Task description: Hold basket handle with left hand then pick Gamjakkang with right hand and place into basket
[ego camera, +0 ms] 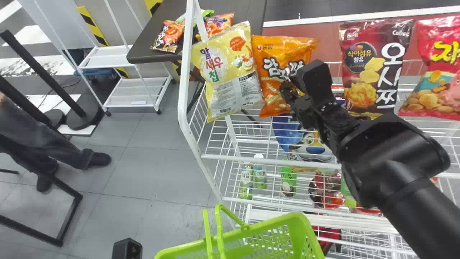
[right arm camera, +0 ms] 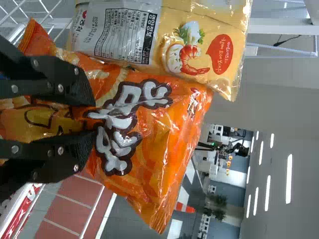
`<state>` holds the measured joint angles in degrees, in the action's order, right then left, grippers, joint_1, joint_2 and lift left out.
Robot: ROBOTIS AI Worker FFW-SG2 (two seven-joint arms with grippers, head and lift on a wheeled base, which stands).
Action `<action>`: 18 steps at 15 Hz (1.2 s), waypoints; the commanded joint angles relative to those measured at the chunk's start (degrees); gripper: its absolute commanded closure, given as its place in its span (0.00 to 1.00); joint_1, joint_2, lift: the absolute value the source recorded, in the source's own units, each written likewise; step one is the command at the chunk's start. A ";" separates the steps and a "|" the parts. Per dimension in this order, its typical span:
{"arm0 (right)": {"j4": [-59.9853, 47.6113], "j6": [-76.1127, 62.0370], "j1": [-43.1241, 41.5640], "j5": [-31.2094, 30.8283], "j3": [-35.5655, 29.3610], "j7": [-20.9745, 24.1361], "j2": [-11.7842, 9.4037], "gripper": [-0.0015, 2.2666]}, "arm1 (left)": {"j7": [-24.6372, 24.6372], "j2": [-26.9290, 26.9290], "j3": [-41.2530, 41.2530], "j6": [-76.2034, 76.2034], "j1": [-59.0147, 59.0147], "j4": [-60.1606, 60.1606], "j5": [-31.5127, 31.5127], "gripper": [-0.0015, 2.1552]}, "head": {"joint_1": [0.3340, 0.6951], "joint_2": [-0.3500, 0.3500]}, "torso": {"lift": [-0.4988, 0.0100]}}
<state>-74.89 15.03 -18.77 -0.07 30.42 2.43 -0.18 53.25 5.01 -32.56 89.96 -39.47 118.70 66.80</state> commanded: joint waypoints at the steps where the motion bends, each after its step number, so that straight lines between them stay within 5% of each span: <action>1: -3.51 2.16 1.90 -2.21 -0.10 0.82 0.23 0.99 | 0.01 0.00 -0.14 0.07 0.10 -0.14 0.00 1.00 | 1.00 0.87 | 0.95; 6: -16.16 13.76 7.96 -10.56 -0.28 5.04 0.23 0.99 | -0.17 -0.09 -0.14 0.07 0.10 -0.23 0.00 1.00 | 1.00 0.86 | 0.95; 11: -29.17 19.38 14.12 -10.12 -0.19 4.16 0.23 0.99 | -0.34 -0.09 0.04 0.07 0.19 -0.14 0.00 1.00 | 1.00 0.84 | 0.95; 18: -51.32 50.85 20.53 -6.69 0.43 0.03 0.23 0.99 | -0.61 -0.09 0.39 0.07 0.54 -0.23 -0.09 1.00 | 1.00 0.89 | 0.95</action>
<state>-121.55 58.07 0.87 -8.61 31.06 2.89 -0.18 52.69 4.92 -32.27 89.96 -39.03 118.56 66.72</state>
